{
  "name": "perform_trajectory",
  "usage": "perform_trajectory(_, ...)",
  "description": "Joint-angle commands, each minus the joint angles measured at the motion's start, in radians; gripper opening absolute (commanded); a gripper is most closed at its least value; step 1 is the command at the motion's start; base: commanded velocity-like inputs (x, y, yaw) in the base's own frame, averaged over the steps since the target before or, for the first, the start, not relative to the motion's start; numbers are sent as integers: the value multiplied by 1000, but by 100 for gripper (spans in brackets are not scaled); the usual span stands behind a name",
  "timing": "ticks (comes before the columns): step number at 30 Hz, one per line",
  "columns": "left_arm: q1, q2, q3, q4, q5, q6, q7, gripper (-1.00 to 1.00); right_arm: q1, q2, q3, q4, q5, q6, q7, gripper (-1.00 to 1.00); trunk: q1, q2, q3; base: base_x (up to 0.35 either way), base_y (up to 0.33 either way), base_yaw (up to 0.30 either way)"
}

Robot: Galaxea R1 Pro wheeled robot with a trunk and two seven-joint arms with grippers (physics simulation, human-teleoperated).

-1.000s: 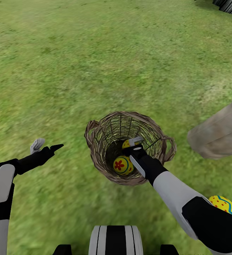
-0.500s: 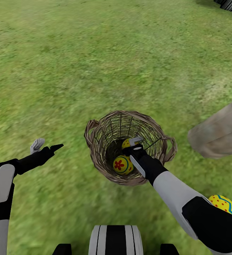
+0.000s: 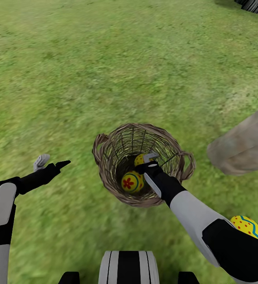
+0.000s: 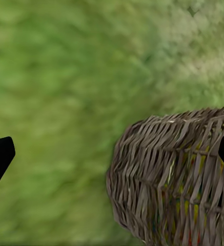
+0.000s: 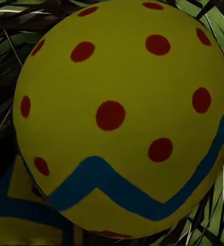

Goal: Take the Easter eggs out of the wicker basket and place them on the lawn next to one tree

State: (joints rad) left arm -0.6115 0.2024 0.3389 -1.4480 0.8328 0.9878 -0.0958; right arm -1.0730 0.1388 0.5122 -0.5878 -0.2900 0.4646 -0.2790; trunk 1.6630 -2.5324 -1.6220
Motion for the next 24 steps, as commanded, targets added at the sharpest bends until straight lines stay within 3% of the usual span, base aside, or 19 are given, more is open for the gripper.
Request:
perform_trajectory(1, -1, 0, 2, 0, -9, 5, -10, 100, -1, -1, 6, -1, -10, 3, -10, 100, 0, 0, -1, 0, 0, 0)
perform_trajectory(17, 2, -9, -4, 0, -6, 0, -13, 100, -2, 1, -3, 6, -21, 3, -9, 100, 0, 0, -1, 0, 0, 0)
perform_trajectory(18, 2, -9, -4, 0, -6, 0, -13, 100, -2, 0, -3, 6, -21, 3, -9, -100, 0, 0, -1, 0, 0, 0)
perform_trajectory(24, 2, -9, -4, 0, -6, 0, -13, 100, -2, 0, -3, 5, -21, 2, -9, -100, 0, 0, -1, 0, 0, 0)
